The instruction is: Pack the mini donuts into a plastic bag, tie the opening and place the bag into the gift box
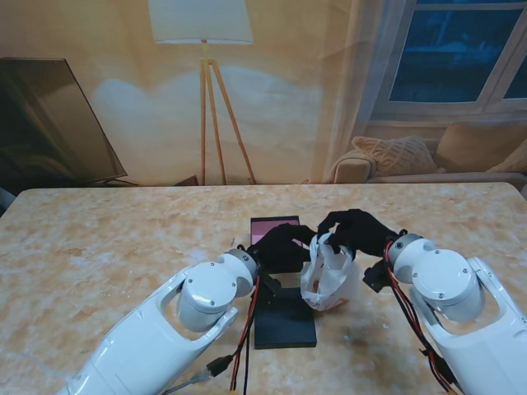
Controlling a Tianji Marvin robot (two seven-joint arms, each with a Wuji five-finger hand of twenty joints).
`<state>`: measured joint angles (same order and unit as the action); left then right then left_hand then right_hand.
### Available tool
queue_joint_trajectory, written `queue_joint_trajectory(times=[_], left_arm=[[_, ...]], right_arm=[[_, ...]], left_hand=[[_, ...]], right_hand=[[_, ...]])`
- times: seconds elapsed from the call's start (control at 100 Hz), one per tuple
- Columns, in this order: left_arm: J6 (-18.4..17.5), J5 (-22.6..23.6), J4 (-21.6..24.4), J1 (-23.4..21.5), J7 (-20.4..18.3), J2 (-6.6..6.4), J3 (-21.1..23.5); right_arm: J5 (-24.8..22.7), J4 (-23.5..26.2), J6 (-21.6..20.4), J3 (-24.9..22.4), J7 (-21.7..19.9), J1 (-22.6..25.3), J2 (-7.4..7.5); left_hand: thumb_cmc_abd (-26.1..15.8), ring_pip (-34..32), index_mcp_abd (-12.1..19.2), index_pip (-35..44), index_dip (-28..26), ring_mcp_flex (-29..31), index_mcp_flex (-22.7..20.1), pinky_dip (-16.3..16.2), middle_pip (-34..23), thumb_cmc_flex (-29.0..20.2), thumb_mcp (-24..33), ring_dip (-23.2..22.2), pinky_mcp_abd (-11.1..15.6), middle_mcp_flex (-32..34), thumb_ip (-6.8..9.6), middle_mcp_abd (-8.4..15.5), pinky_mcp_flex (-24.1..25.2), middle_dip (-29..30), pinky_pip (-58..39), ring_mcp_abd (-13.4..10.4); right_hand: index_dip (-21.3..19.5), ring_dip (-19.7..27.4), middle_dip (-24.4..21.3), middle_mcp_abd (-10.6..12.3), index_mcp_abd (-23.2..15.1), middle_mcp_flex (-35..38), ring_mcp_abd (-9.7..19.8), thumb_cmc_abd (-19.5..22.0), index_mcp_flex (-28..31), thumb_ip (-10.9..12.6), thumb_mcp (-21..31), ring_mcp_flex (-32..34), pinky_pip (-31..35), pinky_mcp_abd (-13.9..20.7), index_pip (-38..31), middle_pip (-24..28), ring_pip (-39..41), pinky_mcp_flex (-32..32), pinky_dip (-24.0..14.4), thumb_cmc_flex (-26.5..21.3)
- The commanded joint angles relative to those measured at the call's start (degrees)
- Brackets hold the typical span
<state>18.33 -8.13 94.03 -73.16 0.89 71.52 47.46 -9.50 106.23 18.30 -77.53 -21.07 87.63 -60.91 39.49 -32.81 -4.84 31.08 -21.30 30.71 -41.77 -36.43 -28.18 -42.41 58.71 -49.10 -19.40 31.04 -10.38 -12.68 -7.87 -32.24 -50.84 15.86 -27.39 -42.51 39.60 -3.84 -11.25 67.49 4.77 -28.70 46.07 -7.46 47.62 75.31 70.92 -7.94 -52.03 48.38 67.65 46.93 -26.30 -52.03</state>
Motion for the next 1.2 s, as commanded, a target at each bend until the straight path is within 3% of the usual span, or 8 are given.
queue_joint_trajectory(times=[0.0,0.26,0.62,0.67,0.75,0.87,0.98,1.19], left_arm=[[-0.6,0.1,0.6,-0.1,-0.6,0.35,-0.1],[0.4,-0.1,0.9,0.0,0.1,0.7,-0.3],[1.7,-1.0,0.6,0.5,0.2,1.1,-0.9],[2.0,-1.2,0.6,0.5,0.3,1.2,-1.0],[2.5,-1.5,0.7,0.5,0.8,1.42,-1.0],[2.9,-1.4,0.6,0.7,1.5,1.72,-1.2],[3.7,-1.6,0.4,0.9,2.4,2.14,-1.3],[4.4,-3.0,0.1,1.1,3.7,2.83,-1.1]], right_arm=[[0.1,-0.3,0.2,0.4,-1.1,0.0,-0.29],[-0.1,-0.6,0.9,1.5,-0.5,-0.7,-0.48],[-0.3,-1.1,1.0,2.7,0.5,-1.6,-0.72],[-0.2,-1.1,1.1,2.8,0.6,-1.6,-0.77],[0.1,-1.1,1.3,2.9,0.6,-1.6,-0.8],[0.4,-1.0,1.5,3.0,1.0,-1.6,-0.9],[0.8,-0.7,1.8,3.1,1.2,-1.4,-0.98],[1.9,-0.5,2.4,3.2,1.0,-1.3,-1.01]], left_hand=[[2.7,-2.2,1.8,2.1,-1.1,1.8,-0.6,-1.6,-1.0,-0.3,1.8,-1.1,-0.2,1.6,0.96,1.3,-0.3,-0.3,-1.3,-0.8],[6.3,-2.9,0.5,2.8,-1.4,1.8,-1.1,-1.5,-2.0,5.4,5.9,-1.6,-0.4,1.9,-0.12,0.2,0.1,-1.1,-1.6,-0.4],[5.6,-3.6,-0.8,7.0,-3.7,2.1,-3.7,-1.6,-3.5,7.5,5.9,-2.2,-1.0,3.5,-0.59,0.2,0.5,-2.8,-1.5,0.6],[5.4,-4.0,-0.6,7.5,-3.5,2.4,-4.0,-1.9,-3.9,6.2,4.1,-2.6,-0.9,3.8,-3.14,0.3,0.5,-3.3,-1.6,0.6],[5.2,-4.6,0.0,9.2,-3.6,2.7,-3.9,-2.1,-4.8,4.5,1.9,-3.0,-0.8,4.3,-5.71,0.4,0.4,-3.9,-1.8,0.6],[4.8,-5.6,0.8,12.1,-3.1,3.1,-3.7,-2.2,-6.1,2.4,-0.8,-3.6,-0.6,4.8,-7.18,0.6,0.2,-4.9,-2.1,0.3],[4.1,-6.6,1.3,15.0,-2.6,3.3,-3.2,-2.4,-7.1,0.2,-3.7,-4.4,-0.5,5.1,-7.36,0.7,0.1,-5.8,-2.5,0.4],[-0.7,-8.2,3.2,23.3,-2.0,3.8,-2.1,-2.4,-8.7,-4.9,-11.6,-5.3,-0.3,5.8,-5.42,1.1,0.3,-6.8,-2.7,0.4]], right_hand=[[-0.6,1.7,-0.5,5.0,8.7,4.7,4.1,-1.6,3.9,-4.4,-3.9,0.6,1.5,1.6,-5.7,2.6,0.6,1.1,0.7,6.3],[-0.7,2.0,-0.8,4.7,8.7,4.5,4.1,-1.9,3.7,-4.2,-3.3,0.7,1.4,1.6,-5.8,2.6,0.1,1.0,0.9,6.5],[-0.7,2.3,-1.3,4.8,8.6,4.5,4.1,-2.1,3.6,-4.3,-2.9,0.7,1.3,1.9,-5.7,2.5,-0.3,1.1,1.1,6.7],[-0.8,2.3,-1.3,4.8,8.7,4.6,4.1,-2.1,3.6,-4.3,-2.9,0.7,1.3,1.9,-5.8,2.6,-0.3,1.1,1.1,6.8],[-0.7,2.4,-1.4,4.8,8.7,4.5,4.1,-2.0,3.6,-4.3,-2.9,0.7,1.3,1.8,-5.8,2.5,-0.4,1.1,1.1,6.7],[-0.7,2.5,-1.5,4.8,8.7,4.4,4.0,-2.0,3.5,-4.4,-2.9,0.7,1.3,1.7,-5.8,2.5,-0.6,1.2,1.2,6.8],[-0.7,2.6,-1.7,4.6,8.8,4.4,4.0,-2.0,3.4,-4.4,-2.9,0.7,1.4,1.5,-5.7,2.5,-0.7,1.1,1.2,6.8],[-0.7,2.8,-1.9,4.8,8.7,4.0,3.8,-1.7,3.2,-4.4,-3.1,0.7,1.3,1.3,-5.8,2.5,-0.8,0.9,1.3,6.5]])
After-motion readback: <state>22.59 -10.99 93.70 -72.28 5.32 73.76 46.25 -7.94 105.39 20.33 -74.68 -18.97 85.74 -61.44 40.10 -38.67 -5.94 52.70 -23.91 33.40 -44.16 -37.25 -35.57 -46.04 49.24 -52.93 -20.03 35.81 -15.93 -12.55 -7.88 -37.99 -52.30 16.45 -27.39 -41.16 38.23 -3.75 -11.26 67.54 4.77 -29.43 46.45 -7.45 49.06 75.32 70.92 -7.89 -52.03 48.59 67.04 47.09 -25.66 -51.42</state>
